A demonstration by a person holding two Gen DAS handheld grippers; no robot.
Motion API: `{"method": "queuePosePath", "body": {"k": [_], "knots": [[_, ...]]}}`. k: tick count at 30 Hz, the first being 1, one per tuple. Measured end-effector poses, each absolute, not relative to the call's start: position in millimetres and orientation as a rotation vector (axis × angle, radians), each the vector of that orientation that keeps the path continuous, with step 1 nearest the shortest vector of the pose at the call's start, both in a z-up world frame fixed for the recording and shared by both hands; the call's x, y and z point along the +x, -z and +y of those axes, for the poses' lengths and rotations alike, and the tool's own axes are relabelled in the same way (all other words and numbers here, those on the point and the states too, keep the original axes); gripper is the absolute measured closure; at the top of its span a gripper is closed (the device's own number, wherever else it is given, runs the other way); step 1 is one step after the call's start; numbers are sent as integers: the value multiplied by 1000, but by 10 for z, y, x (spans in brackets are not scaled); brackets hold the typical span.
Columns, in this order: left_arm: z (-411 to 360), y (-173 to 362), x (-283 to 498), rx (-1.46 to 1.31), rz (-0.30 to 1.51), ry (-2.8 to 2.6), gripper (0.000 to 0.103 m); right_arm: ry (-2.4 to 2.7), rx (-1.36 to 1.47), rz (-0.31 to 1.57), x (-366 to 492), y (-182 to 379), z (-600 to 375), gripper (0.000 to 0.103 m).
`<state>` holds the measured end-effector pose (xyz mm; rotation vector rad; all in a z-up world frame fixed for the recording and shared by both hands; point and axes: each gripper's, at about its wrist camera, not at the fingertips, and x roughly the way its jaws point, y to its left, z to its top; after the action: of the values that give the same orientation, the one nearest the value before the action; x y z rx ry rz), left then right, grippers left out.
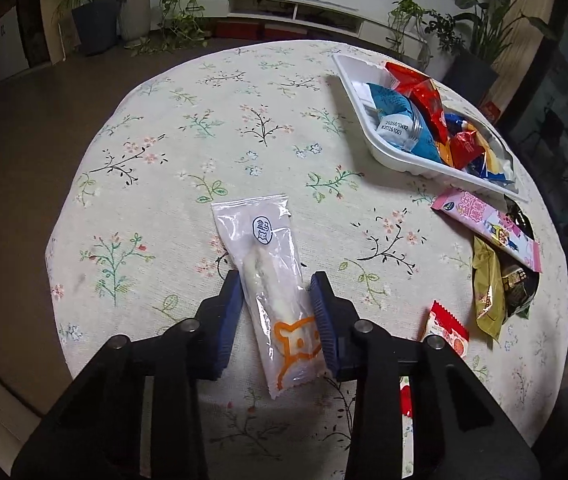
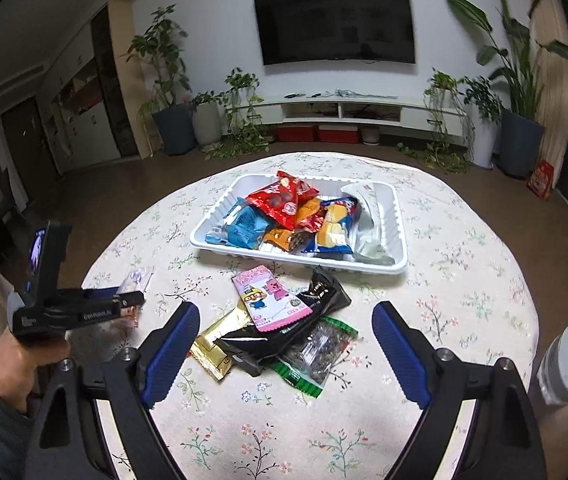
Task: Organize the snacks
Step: 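Grasp the clear packet with orange print with the left tool, then grasp the pink cartoon packet with the right tool while the left tool holds the clear packet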
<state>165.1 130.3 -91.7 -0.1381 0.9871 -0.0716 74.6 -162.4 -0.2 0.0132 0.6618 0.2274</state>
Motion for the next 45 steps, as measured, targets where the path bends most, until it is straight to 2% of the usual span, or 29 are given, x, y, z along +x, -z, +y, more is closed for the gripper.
{"method": "queuePosePath", "body": {"k": [6, 15, 20, 37, 39, 45], "knots": [[1294, 911, 1634, -148, 984, 108, 82, -295, -126, 683, 917, -17, -1399, 18], [1194, 874, 1599, -171, 971, 191, 83, -423, -248, 834, 1398, 253, -1082, 41], [1145, 884, 1596, -185, 978, 232, 84, -452, -260, 931, 1663, 467, -1012, 47], [1052, 932, 1626, -188, 999, 279, 84, -434, -268, 1039, 1901, 646, -1045, 50], [1052, 936, 1630, -190, 999, 280, 84, -444, -277, 1041, 1907, 646, -1024, 56], [1048, 941, 1641, -192, 1000, 283, 84, -462, -280, 1034, 1897, 656, -994, 61]]}}
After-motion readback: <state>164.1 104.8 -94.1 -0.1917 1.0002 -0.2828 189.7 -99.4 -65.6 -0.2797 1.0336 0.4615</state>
